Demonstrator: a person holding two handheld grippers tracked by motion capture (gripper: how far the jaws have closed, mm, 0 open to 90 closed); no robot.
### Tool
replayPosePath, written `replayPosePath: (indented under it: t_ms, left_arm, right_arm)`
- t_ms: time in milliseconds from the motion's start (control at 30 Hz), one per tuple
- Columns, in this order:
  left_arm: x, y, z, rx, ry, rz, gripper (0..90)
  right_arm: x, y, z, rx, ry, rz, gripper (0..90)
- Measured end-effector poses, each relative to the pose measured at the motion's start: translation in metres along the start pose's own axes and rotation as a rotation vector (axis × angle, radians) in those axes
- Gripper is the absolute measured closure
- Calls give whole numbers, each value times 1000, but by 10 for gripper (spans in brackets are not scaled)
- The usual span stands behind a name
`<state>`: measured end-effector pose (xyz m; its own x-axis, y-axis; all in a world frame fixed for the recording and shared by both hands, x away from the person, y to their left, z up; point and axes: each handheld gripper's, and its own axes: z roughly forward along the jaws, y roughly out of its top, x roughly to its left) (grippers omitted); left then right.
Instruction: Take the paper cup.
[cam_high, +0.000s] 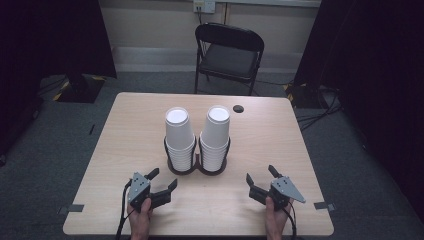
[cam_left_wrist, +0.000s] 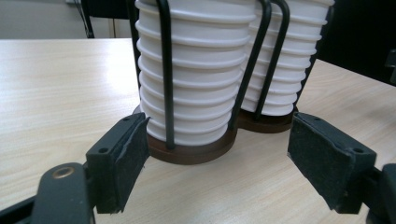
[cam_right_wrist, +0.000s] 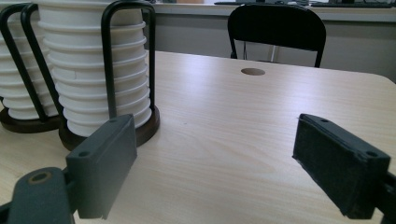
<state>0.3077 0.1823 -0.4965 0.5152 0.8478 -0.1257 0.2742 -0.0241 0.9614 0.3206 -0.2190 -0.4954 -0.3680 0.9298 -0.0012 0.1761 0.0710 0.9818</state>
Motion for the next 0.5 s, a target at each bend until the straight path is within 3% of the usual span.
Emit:
replayPosePath:
  t_ms: [200,500]
  left_arm:
    - [2,0,0,3,-9,-7,196]
    - [2,7,-4,-1,-16,-17,201]
  right_arm:
    - [2,1,1,41,29,-9,129]
    - [1,2,2,63,35,2,130]
